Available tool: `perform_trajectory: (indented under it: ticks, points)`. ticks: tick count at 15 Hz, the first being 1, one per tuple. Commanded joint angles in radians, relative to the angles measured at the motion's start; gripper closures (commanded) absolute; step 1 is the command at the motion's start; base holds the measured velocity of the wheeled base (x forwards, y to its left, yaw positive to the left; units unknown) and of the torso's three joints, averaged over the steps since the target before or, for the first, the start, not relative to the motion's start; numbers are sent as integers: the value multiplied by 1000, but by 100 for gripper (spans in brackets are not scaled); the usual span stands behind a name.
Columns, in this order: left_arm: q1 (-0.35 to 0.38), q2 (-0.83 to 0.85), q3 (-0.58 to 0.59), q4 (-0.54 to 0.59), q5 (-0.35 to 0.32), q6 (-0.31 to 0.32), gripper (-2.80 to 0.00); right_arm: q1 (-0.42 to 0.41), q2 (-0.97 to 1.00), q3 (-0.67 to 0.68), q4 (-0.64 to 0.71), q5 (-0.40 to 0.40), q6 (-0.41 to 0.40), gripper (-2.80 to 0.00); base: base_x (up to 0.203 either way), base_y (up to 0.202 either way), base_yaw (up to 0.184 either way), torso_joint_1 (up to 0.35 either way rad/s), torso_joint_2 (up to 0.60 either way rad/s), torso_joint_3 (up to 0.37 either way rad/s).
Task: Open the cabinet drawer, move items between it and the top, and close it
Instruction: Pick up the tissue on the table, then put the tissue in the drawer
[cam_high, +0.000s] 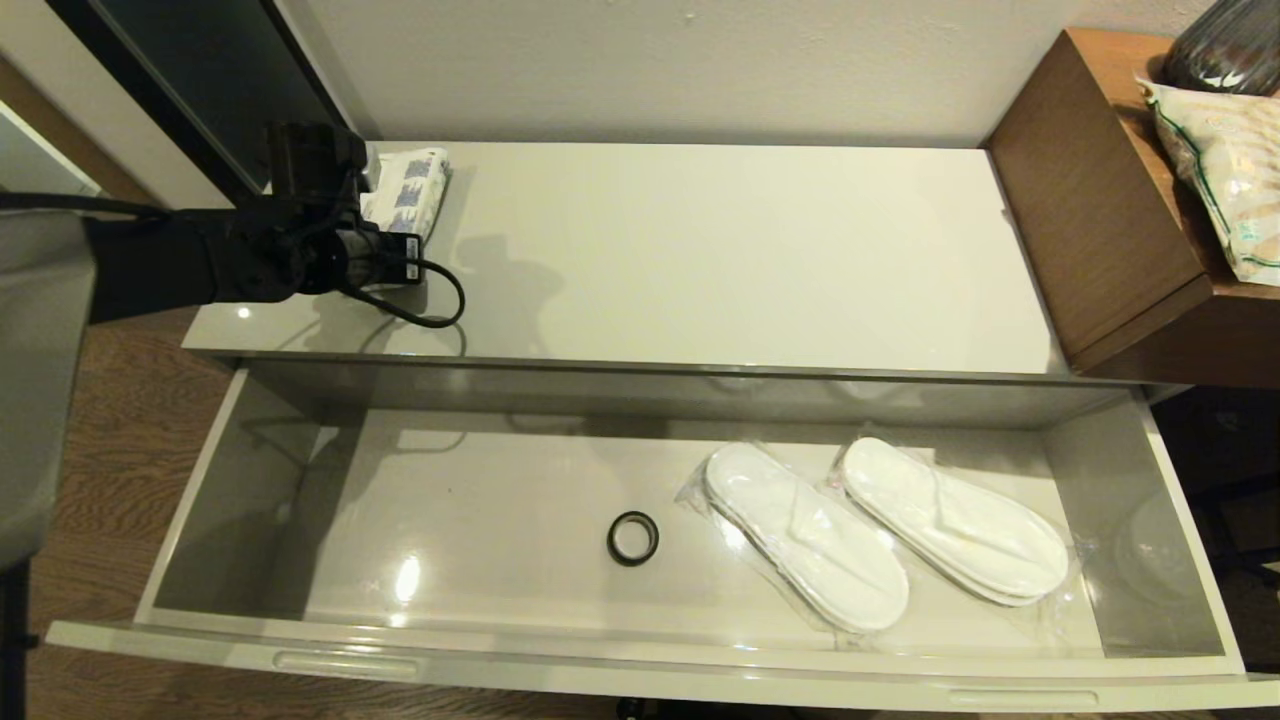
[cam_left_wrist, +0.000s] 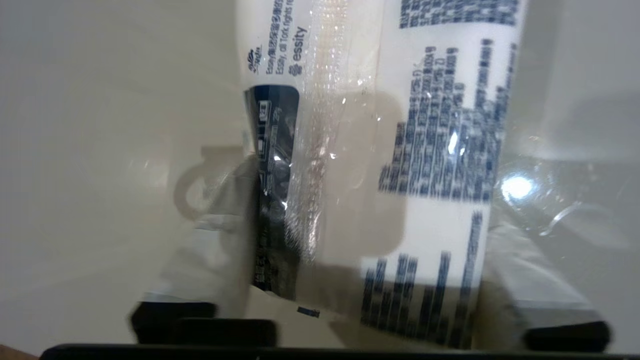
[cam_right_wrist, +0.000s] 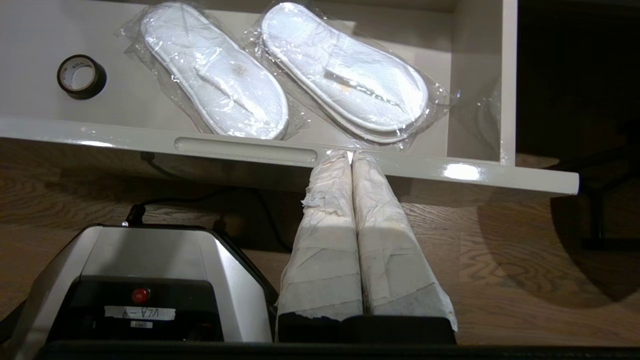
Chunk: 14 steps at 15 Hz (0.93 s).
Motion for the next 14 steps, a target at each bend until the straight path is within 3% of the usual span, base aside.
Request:
perform_trajectory:
  ticks: [1, 5, 7, 9, 14]
  points:
    - [-3, -32, 2, 10, 1, -1, 0, 0, 0, 0, 1, 0, 0, 0, 0, 0, 0, 0, 0, 0]
    - [-29, -209, 70, 100, -3, -43, 0, 0, 0, 0, 1, 0, 3, 0, 0, 0, 0, 0, 0, 0]
    - [-58, -364, 181, 156, -14, -81, 0, 0, 0, 0, 1, -1, 3, 0, 0, 0, 0, 0, 0, 0]
    - [-110, -523, 373, 206, -44, -103, 0, 0, 0, 0, 1, 0, 0, 0, 0, 0, 0, 0, 0, 0]
    - [-410, -722, 786, 251, -80, -124, 0, 0, 0, 0, 3, -6, 7, 0, 0, 0, 0, 0, 0, 0]
